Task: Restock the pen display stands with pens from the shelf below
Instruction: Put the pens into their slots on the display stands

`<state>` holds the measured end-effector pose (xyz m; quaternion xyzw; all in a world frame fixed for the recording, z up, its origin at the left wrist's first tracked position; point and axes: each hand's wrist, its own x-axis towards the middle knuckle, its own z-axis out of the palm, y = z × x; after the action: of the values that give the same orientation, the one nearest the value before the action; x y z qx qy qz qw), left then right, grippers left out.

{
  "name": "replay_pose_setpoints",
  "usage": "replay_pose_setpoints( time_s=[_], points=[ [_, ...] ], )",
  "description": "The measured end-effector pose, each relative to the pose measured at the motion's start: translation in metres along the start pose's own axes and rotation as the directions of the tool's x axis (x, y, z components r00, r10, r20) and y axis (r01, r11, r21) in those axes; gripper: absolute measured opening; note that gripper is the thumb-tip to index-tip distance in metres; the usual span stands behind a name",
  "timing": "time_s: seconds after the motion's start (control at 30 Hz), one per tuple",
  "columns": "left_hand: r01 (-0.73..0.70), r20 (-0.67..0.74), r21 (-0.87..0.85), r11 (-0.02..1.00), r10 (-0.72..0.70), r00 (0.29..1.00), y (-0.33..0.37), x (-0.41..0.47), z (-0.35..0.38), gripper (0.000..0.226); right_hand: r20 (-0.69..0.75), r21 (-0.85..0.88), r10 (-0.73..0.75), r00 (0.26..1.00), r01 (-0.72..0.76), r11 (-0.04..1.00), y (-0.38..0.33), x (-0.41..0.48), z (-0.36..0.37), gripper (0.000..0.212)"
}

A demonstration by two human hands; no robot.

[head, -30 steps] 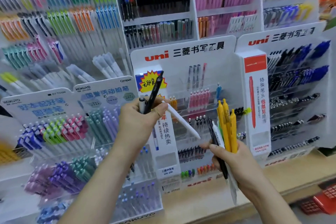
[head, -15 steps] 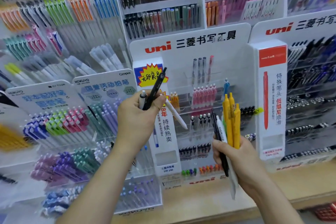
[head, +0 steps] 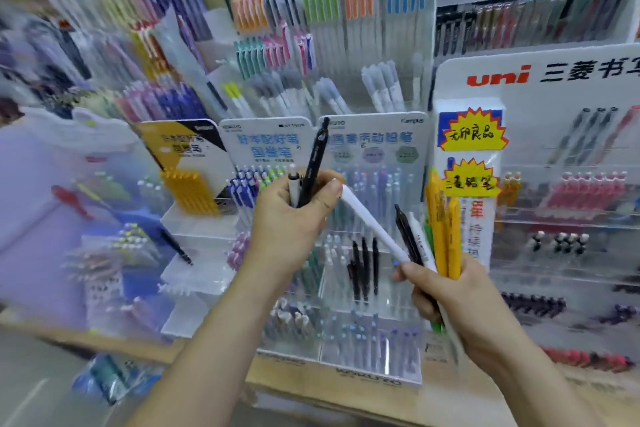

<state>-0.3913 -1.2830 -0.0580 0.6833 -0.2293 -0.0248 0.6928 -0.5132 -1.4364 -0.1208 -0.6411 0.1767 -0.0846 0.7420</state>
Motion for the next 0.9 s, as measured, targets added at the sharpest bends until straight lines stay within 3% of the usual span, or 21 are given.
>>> replay_pose_setpoints(
  time_s=[0.13,0.3,0.43,0.53,0.7,0.9],
  points=[
    [0.054,-0.008,-0.035,0.998,-0.054,0.998,-0.004,0.005,-0.075,0.008,0.046,0.027,0.033,0.998,-0.034,0.999,0.004,0.016,0.069,0.032],
    [0.046,-0.007,0.098,0.994,-0.045,0.999,-0.010,0.019,-0.179,0.007,0.074,0.057,0.052,0.996,-0.056,0.997,0.019,0.037,0.167,0.029],
    [0.005,-0.038,0.213,0.977,0.003,0.999,-0.013,0.039,-0.259,0.007,-0.021,0.031,0.021,1.000,-0.021,0.999,0.026,0.054,0.230,0.024],
    [-0.003,-0.026,0.364,0.931,0.013,1.000,-0.026,0.053,-0.310,0.020,-0.097,-0.005,0.003,0.995,-0.004,1.000,0.032,0.060,0.252,0.025],
    [0.070,0.109,0.515,0.854,-0.146,0.983,-0.081,0.044,-0.332,0.016,-0.140,-0.054,0.029,0.990,-0.037,0.998,0.047,0.061,0.273,0.025],
    [0.153,0.111,0.606,0.781,-0.273,0.956,-0.158,0.026,-0.319,0.016,-0.193,-0.026,0.082,0.978,-0.088,0.996,0.069,0.061,0.288,0.014]
  ],
)
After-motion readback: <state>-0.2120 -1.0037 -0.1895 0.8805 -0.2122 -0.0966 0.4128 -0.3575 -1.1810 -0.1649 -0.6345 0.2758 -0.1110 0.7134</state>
